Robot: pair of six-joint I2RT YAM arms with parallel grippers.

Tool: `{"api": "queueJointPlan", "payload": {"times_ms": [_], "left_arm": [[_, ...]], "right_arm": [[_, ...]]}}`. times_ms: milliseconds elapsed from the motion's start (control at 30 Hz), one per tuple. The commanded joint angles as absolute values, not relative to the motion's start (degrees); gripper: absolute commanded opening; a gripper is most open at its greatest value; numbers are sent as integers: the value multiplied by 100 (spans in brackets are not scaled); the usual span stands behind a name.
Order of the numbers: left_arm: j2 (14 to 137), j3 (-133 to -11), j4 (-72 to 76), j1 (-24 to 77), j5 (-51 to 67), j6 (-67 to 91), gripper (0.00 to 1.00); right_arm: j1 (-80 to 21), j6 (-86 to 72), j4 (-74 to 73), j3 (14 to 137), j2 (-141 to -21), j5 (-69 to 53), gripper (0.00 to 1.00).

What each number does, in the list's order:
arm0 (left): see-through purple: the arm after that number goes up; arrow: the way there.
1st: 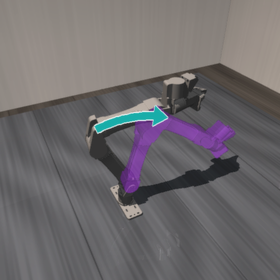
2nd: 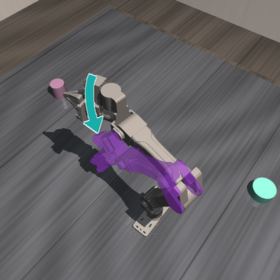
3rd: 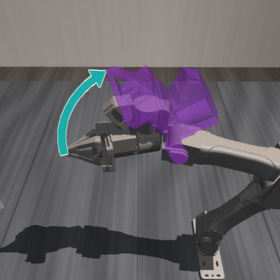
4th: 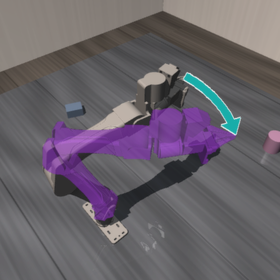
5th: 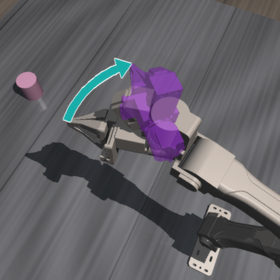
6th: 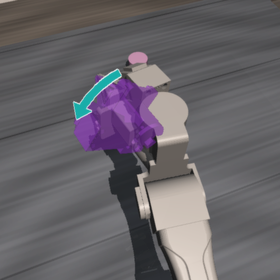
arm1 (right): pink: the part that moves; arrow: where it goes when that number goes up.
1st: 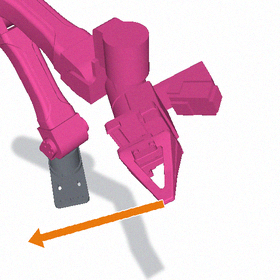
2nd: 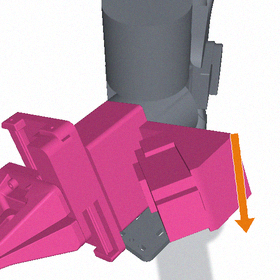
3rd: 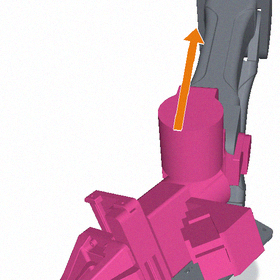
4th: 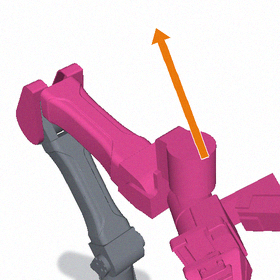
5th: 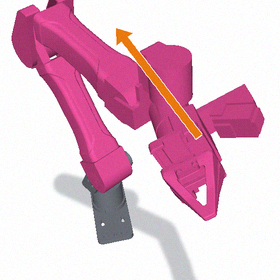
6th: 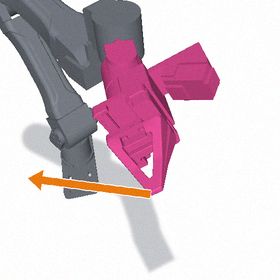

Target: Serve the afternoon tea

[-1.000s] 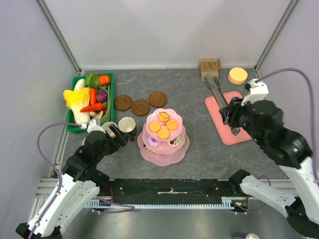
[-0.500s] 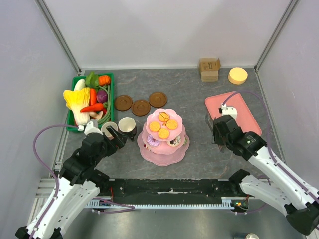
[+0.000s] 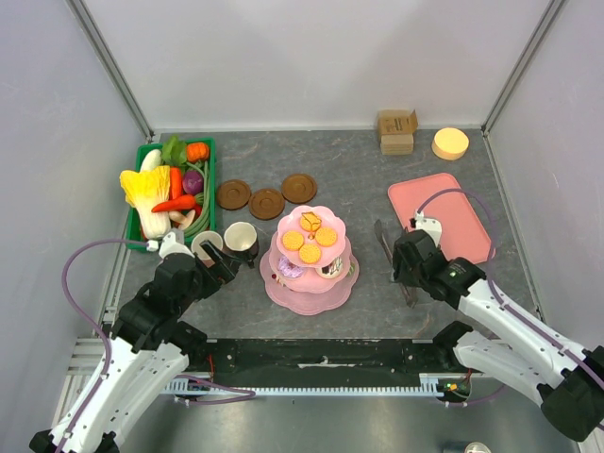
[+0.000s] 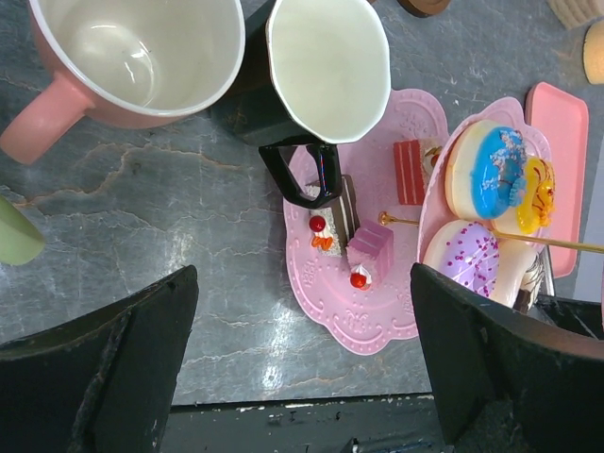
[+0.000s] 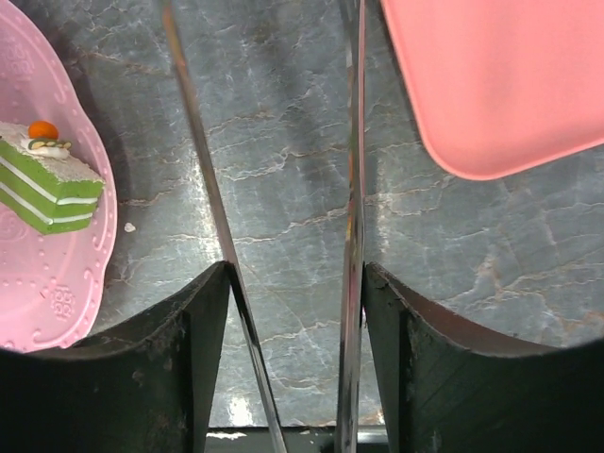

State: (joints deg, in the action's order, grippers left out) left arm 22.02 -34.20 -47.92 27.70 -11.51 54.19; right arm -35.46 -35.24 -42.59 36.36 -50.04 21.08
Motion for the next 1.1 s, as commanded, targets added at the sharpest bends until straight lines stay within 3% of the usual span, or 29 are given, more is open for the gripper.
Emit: {"api": "queueJointPlan", "payload": {"times_ms": [0,300,400,700,1067], "left_arm": [[2285,-3463,-4825,2751,-1142,5686,99],[2654,-3411,-4905,2751,-1257,5836,99],[2768,-3410,-4790,2751,-1081,5731,100],[3014,-3700,-4782,2751,-1108,5389,99],[4701,-3744,-3780,2769,-597,4404,91]], "right_arm": [[-3551,-4122,-3754,3236,-5071,1926,66],[-3551,-4351,-3683,2892,-5027,2057,77],[-3551,-4298,-3744,2935,-5019,2074,98],[-3551,-4175,-3621,3085,-4475,2065,98],[-3559,-4078,-3691,3067,-3815,1969,98]]}}
